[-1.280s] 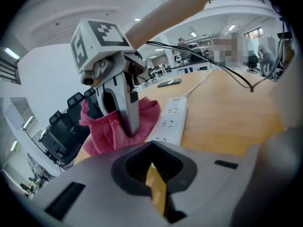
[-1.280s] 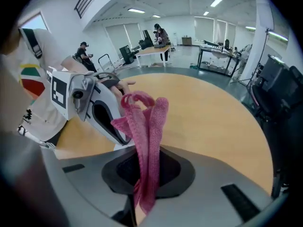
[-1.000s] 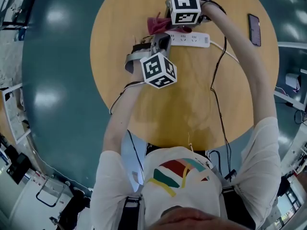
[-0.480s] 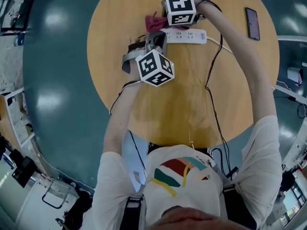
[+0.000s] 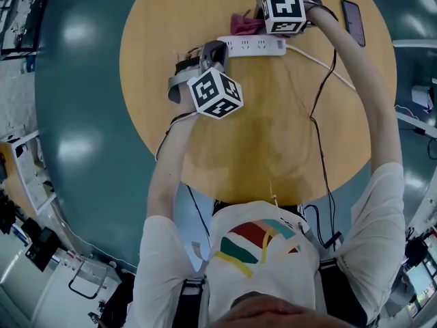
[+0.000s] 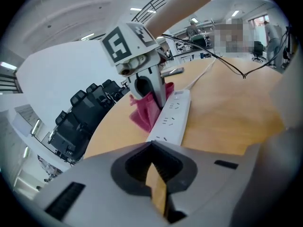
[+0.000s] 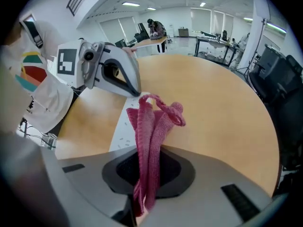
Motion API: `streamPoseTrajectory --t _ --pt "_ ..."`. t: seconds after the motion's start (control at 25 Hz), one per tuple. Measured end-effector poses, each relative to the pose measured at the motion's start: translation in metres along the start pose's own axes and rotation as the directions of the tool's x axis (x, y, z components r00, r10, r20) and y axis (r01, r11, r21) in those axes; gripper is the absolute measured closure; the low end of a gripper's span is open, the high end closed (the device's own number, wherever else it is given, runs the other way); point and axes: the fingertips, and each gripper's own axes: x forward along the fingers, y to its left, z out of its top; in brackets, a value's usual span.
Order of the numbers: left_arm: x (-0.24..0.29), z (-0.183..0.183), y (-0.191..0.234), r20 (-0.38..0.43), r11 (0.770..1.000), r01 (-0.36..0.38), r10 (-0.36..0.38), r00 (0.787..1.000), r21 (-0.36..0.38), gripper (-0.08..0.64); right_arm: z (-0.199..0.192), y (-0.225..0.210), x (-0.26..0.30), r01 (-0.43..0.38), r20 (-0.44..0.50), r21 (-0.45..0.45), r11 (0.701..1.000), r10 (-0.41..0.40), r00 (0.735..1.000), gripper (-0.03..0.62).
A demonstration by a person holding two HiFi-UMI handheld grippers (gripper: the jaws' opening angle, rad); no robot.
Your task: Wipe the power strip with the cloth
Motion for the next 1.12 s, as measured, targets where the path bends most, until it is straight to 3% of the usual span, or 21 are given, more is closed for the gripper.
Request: streamPoseTrajectory --t 0.2,0.36,0.44,0.48,0.64,0.76,0.88,1.0,1.12 --pt "0.001 0.001 0.000 -0.012 1.000 -0.007 0.007 1.000 0.006 0.525 -0.056 0.019 -0.012 0.015 -0.055 0.076 0.997 -0.011 0.998 0.553" --pt "0.000 0.000 -0.001 -0.033 1.000 -0.008 0.009 0.999 0.023 0.525 -0.081 0.032 -0.016 0.040 -0.038 0.139 0.990 -0.035 0.999 0.553" --pt "0.001 0.000 -0.001 -0.043 0.999 -0.008 0.009 0.999 0.032 0.525 -0.085 0.030 -0.019 0.081 0.007 0.221 0.972 -0.084 0.996 0.552" --pt "0.002 0.000 -0.002 -0.047 0.999 -0.007 0.008 0.999 0.034 0.525 -0.086 0.027 -0.021 0.103 0.036 0.297 0.949 -0.119 0.992 0.554" --pt "0.001 -0.001 -0.005 -0.057 0.999 -0.001 0.004 0.998 0.042 0.525 -0.087 0.024 -0.036 0.113 0.134 0.607 0.786 -0.242 0.961 0.554" --pt "0.001 0.000 -0.007 -0.057 0.999 0.000 0.002 0.998 0.047 0.525 -0.085 0.032 -0.043 0.111 0.156 0.706 0.700 -0.307 0.939 0.552" --pt "0.000 -0.002 -0.009 -0.064 0.998 -0.004 0.008 0.998 0.067 0.525 -0.080 0.042 -0.041 0.074 0.167 0.801 0.594 -0.341 0.925 0.552" --pt "-0.003 -0.003 -0.007 -0.076 0.996 -0.007 0.014 0.997 0.091 0.525 -0.072 0.051 -0.035 0.024 0.181 0.880 0.475 -0.381 0.906 0.554" --pt "-0.005 -0.008 -0.007 -0.086 0.994 -0.005 0.014 0.996 0.106 0.525 -0.071 0.057 -0.028 -0.027 0.193 0.942 0.335 -0.473 0.859 0.552"
